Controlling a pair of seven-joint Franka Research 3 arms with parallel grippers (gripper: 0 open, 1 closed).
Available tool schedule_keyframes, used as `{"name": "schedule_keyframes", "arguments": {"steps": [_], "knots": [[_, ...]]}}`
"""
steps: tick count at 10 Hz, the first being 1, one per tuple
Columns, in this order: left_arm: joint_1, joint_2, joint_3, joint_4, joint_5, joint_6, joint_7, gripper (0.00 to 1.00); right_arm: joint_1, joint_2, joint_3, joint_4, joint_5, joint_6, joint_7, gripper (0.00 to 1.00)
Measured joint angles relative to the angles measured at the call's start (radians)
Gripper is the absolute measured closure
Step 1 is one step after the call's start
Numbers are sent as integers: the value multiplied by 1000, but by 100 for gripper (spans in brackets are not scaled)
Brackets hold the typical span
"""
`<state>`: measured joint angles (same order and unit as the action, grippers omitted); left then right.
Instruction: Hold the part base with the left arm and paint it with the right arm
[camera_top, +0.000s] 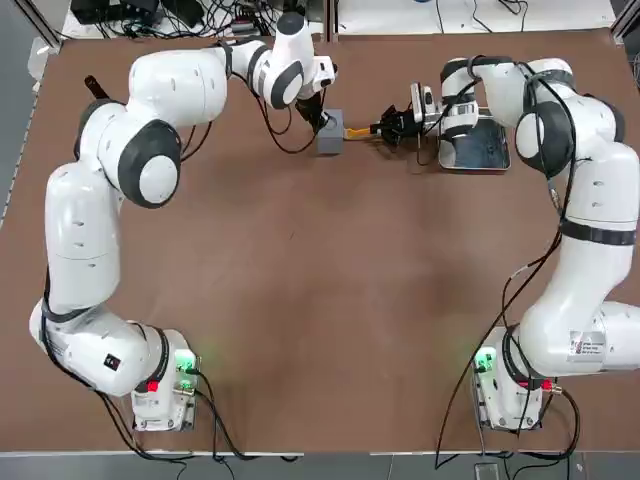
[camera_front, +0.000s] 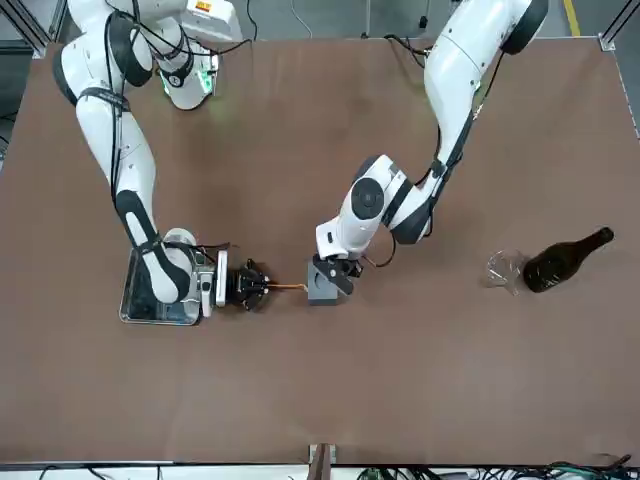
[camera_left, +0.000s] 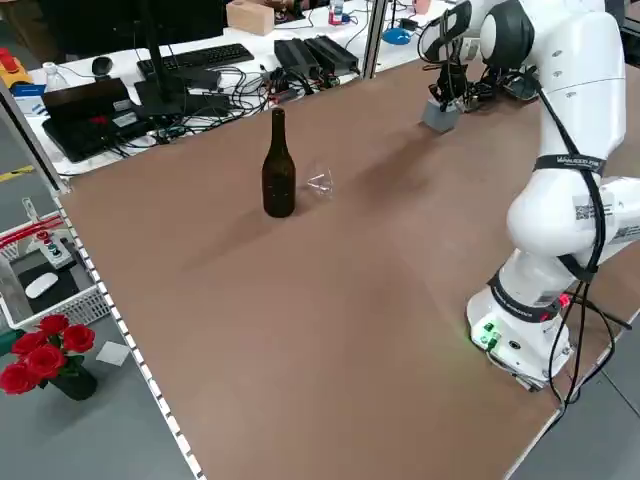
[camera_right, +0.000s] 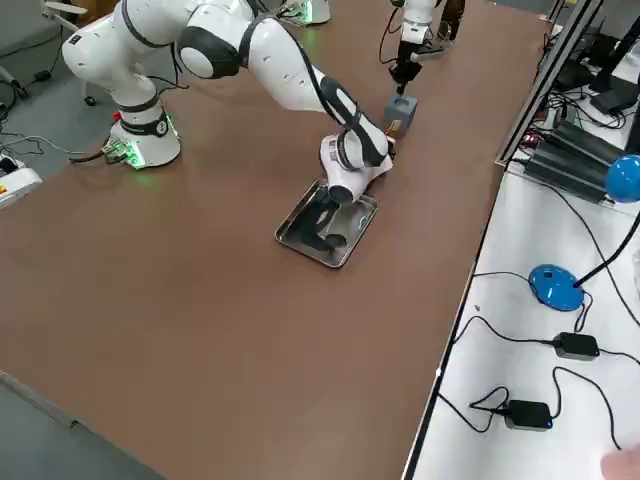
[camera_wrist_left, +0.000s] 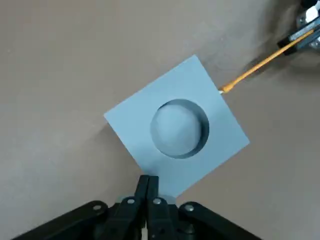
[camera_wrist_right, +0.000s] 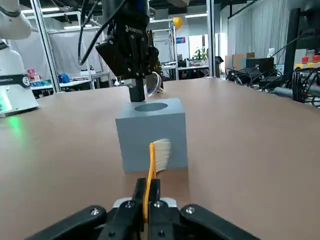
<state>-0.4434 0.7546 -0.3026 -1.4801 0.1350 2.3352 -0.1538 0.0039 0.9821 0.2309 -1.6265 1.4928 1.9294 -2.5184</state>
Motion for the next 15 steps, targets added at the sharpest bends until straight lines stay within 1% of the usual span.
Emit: {"name": "schedule_keyframes", "arguments": {"steps": [7, 9, 12, 15], "knots": [[0, 0, 0, 0, 0, 0, 0, 95, -2, -4, -2, -60, 0, -94, -55, 96], [0, 0, 0, 0, 0, 0, 0, 95, -6, -6, -6, -63, 0, -117, -63, 96], [0, 0, 0, 0, 0, 0, 0, 94, -9, -14, -26, -63, 0, -153, -64, 96], [0, 0, 0, 0, 0, 0, 0, 94, -9, -15, -29, -63, 0, -154, -65, 96]]}}
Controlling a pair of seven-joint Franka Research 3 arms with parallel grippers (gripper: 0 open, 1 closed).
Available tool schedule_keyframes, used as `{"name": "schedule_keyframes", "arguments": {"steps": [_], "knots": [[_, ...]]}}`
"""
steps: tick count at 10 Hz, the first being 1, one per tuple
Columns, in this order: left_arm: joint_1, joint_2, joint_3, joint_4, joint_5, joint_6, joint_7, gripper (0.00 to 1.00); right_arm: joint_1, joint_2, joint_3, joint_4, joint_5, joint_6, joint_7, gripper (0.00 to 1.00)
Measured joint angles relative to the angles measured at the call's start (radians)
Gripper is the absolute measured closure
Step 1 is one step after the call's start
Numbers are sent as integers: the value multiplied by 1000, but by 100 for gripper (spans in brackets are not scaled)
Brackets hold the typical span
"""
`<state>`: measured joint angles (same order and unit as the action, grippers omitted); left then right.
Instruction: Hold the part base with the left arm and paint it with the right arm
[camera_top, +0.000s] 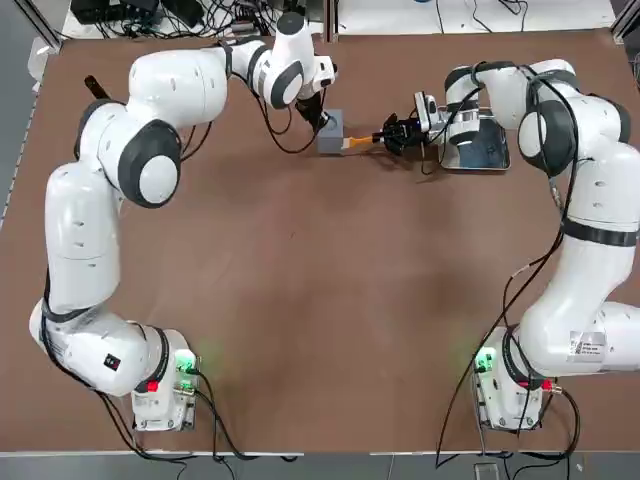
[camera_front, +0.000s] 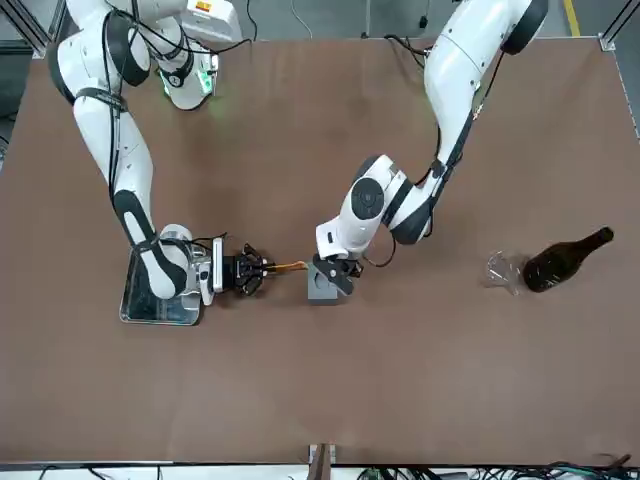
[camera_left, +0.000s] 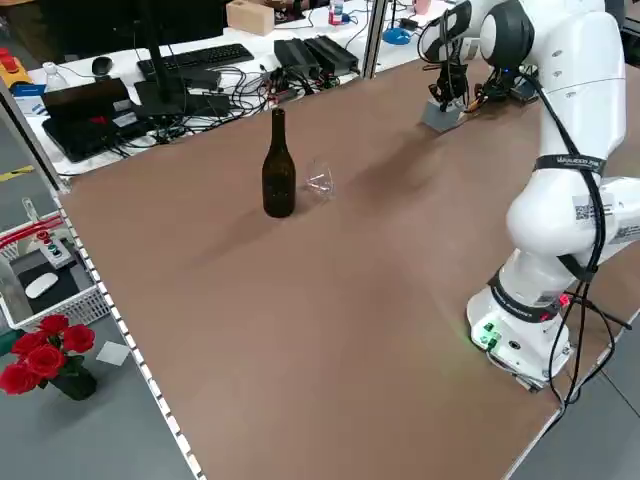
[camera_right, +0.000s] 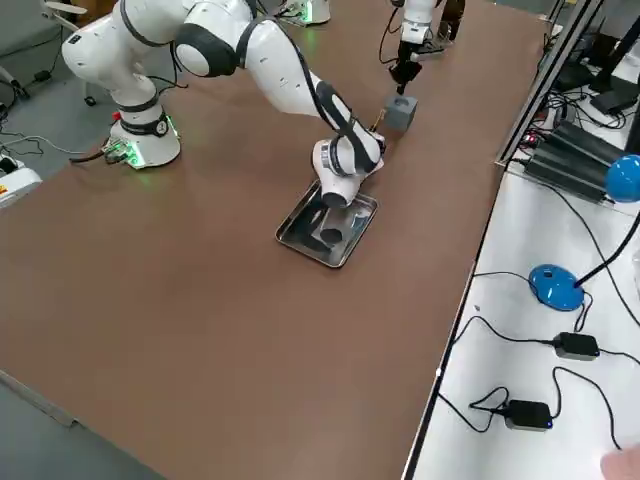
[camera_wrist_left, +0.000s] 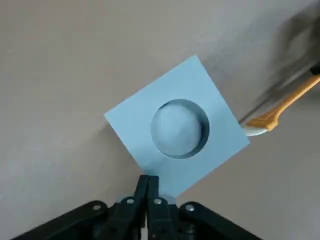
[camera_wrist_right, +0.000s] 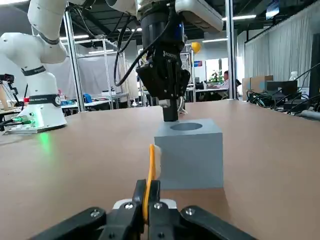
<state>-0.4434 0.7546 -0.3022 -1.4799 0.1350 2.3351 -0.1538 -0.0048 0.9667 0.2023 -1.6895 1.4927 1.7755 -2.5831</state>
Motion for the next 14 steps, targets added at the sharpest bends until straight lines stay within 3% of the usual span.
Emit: {"name": "schedule_keyframes", "arguments": {"steps": [6, 11, 14], "knots": [[0, 0, 0, 0, 0, 0, 0, 94, 5, -11, 8, 20, 1, 82, 10, 96], [0, 0, 0, 0, 0, 0, 0, 94, 9, -15, 56, 65, 31, 195, 90, 96], [0, 0, 0, 0, 0, 0, 0, 94, 8, -16, 56, 99, 41, 216, 119, 96]]}}
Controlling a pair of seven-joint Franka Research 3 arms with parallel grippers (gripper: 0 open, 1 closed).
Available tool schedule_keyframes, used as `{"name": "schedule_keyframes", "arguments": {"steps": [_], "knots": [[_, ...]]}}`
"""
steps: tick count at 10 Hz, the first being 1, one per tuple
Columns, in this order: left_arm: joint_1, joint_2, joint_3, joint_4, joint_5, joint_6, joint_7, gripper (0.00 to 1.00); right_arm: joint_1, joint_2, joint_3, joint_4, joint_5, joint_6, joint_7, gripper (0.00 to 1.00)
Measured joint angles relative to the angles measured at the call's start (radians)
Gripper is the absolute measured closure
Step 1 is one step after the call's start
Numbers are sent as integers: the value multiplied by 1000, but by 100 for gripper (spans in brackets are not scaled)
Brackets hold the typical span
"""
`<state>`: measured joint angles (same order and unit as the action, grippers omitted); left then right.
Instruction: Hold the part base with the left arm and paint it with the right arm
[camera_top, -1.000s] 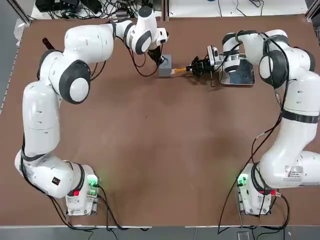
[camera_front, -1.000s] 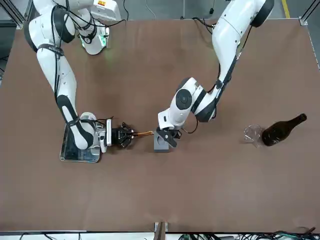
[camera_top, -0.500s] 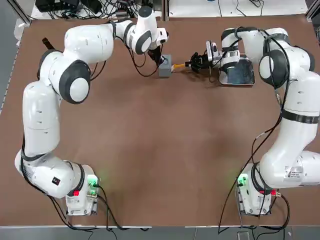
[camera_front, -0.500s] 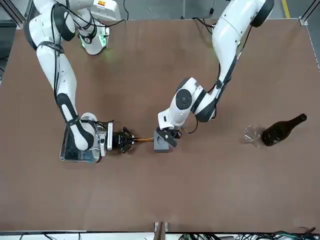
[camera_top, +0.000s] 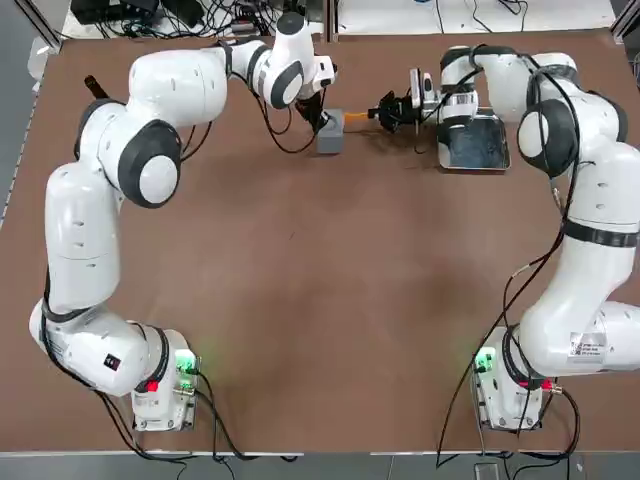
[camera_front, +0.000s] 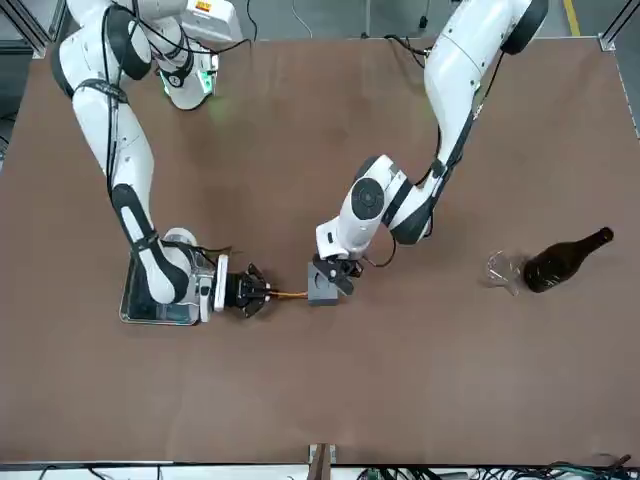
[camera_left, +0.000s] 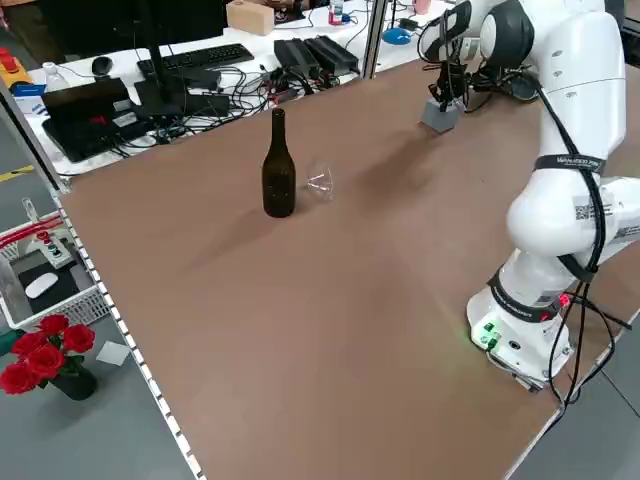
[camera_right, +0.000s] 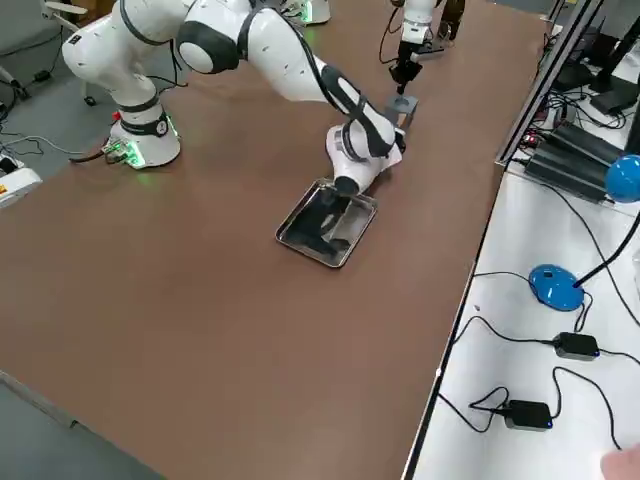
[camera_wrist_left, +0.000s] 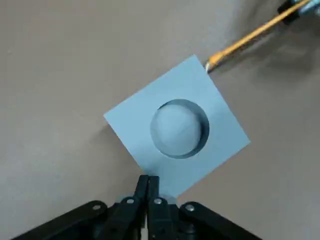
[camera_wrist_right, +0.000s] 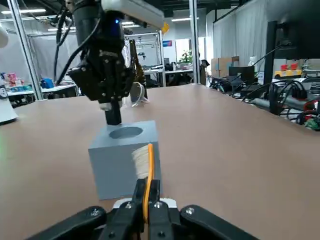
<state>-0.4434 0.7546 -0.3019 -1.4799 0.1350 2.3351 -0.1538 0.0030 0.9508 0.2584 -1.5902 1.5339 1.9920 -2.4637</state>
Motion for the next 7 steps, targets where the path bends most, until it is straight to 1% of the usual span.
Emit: {"name": "schedule_keyframes", "arguments": {"steps": [2, 4, 5, 7], "knots": [[0, 0, 0, 0, 0, 0, 0, 94, -2, -1, 0, 22, 11, 5, 25, 96], [0, 0, 0, 0, 0, 0, 0, 94, -10, -9, -7, 47, 12, 15, 99, 96], [0, 0, 0, 0, 0, 0, 0, 94, -12, -28, -31, 55, 11, 17, 169, 96], [0, 0, 0, 0, 0, 0, 0, 94, -12, -79, -118, 55, -24, 14, 349, 96]]}}
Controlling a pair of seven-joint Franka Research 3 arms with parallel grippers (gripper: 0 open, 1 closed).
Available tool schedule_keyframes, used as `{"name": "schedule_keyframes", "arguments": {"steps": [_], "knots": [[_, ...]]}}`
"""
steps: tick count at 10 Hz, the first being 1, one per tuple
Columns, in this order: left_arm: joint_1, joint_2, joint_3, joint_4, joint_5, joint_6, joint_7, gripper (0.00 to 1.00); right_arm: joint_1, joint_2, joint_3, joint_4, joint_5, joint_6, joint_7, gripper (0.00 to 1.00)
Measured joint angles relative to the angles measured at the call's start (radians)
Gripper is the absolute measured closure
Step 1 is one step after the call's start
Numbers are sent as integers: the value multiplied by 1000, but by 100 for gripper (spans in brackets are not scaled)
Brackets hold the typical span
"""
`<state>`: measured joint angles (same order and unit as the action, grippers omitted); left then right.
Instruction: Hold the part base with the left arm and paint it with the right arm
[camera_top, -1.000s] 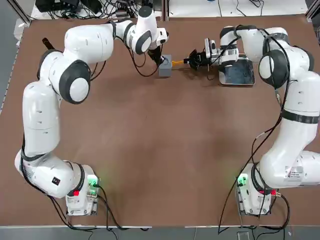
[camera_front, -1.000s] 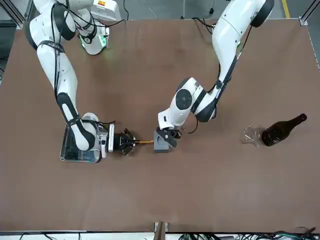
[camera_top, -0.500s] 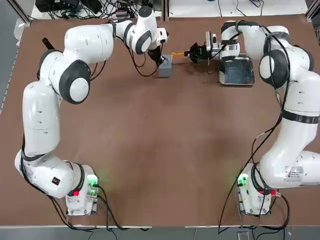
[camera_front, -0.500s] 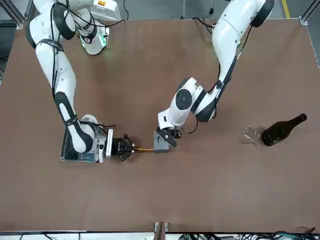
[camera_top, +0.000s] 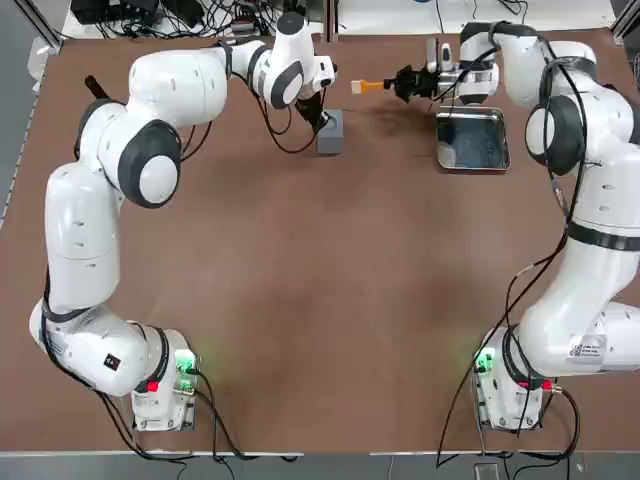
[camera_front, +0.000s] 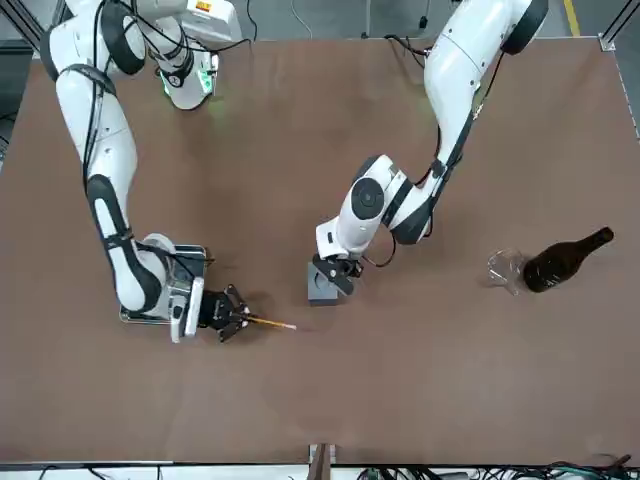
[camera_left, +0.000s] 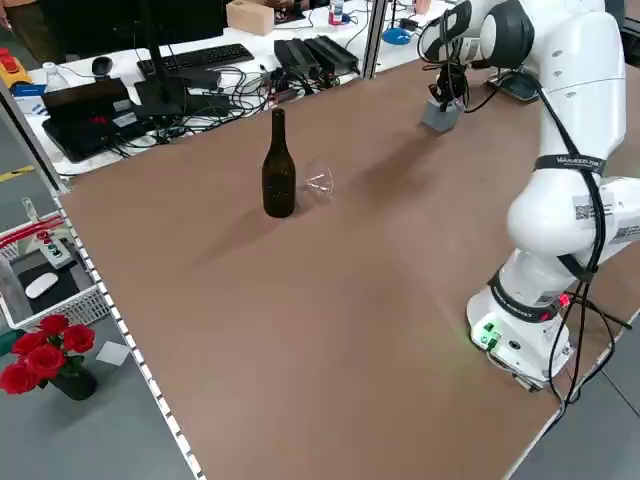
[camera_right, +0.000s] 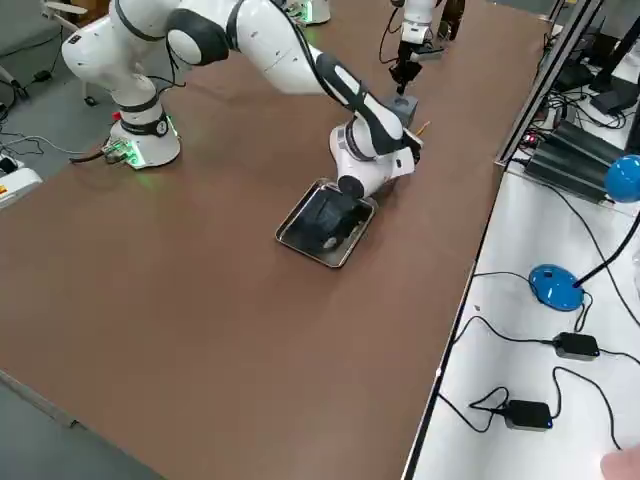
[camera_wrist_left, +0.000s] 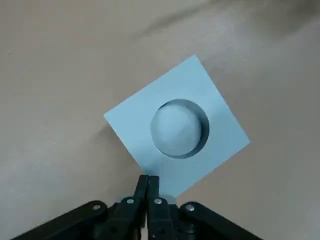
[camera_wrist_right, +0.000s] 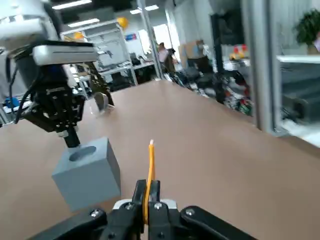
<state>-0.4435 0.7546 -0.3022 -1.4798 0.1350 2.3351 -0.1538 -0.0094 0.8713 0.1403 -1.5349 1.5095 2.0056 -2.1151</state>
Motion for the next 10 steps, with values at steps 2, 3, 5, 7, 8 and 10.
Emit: {"name": "schedule_keyframes", "arguments": {"steps": [2, 3, 5, 7, 8, 10], "knots": [[0, 0, 0, 0, 0, 0, 0, 94, -1, -51, -104, 0, -134, -45, 252, 96], [0, 0, 0, 0, 0, 0, 0, 94, 0, -83, -165, 0, -212, -92, 390, 96], [0, 0, 0, 0, 0, 0, 0, 94, 0, -155, -314, 2, -362, -231, 609, 96], [-1, 0, 0, 1, 0, 0, 0, 94, -1, -200, -482, 0, -437, -409, 752, 96], [-1, 0, 0, 1, 0, 0, 0, 94, -3, -201, -565, -5, -448, -466, 809, 96], [0, 0, 0, 1, 0, 0, 0, 94, -10, -201, -671, -23, -469, -493, 1006, 96]]}}
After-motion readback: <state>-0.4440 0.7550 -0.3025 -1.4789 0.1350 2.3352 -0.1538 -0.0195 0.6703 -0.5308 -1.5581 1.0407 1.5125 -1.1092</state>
